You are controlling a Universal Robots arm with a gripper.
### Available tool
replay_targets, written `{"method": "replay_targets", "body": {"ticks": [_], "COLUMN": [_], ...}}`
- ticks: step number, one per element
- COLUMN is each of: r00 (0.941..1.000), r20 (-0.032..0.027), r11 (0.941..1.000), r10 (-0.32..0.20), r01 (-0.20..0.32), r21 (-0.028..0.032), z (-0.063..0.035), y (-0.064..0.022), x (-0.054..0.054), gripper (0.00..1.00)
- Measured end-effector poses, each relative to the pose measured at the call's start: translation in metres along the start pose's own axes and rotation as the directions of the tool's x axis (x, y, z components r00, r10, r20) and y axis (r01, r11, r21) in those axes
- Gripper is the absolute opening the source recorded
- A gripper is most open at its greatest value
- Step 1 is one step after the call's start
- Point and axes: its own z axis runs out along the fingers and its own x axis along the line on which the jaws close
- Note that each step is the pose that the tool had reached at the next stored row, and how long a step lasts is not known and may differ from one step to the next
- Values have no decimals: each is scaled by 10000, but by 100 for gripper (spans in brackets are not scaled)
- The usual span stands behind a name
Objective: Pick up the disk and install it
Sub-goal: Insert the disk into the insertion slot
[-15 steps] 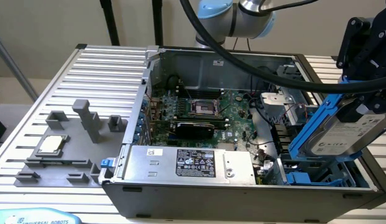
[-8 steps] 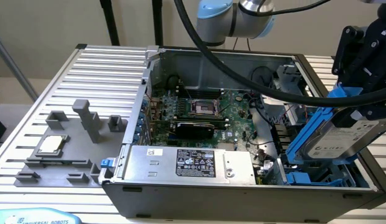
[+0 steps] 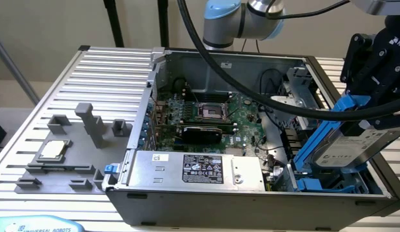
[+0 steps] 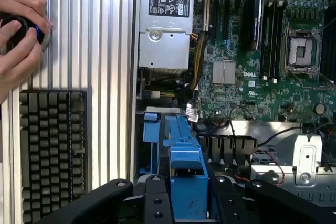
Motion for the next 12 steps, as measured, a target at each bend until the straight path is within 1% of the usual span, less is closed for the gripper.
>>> {"method": "replay_targets", "body": {"ticks": [2, 9, 12], "r00": [10000, 9999, 9999], "r20": [1, -30, -33], "r11": [10000, 9999, 9999], "r10": [14, 116, 118], "r01": [-14, -116, -118], "r21": [-7, -31, -59], "z": [10, 29, 44], "y": [-3, -7, -13], "x": [2, 8, 9], "gripper": [33, 33, 33]}}
